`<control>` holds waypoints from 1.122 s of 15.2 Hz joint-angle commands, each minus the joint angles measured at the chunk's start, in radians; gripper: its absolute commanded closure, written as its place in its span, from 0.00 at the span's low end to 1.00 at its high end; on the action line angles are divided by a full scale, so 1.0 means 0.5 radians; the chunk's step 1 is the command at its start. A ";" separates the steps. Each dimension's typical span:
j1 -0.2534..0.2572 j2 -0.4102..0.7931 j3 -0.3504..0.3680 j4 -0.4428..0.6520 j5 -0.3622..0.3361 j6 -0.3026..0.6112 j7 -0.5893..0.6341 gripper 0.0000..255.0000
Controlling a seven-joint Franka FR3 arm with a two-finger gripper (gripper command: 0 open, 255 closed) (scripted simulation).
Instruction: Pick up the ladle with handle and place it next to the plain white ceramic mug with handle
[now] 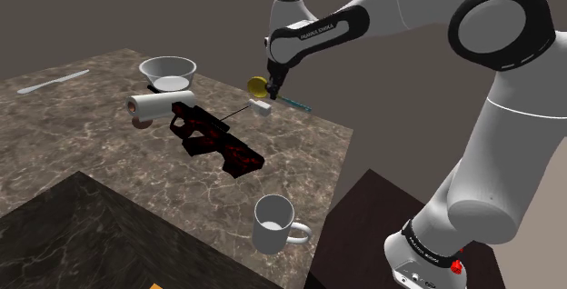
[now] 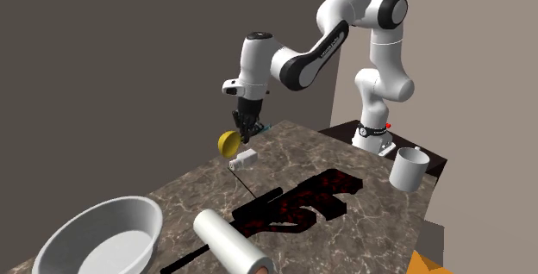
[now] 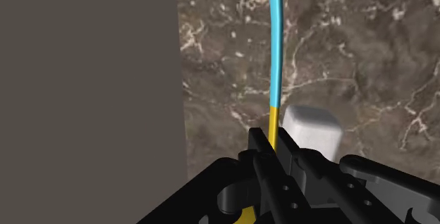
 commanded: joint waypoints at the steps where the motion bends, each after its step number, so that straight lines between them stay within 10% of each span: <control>1: -0.002 -0.021 0.000 0.028 0.005 -0.049 -0.011 1.00; 17: 0.001 -0.143 0.006 0.302 0.032 -0.443 -0.063 1.00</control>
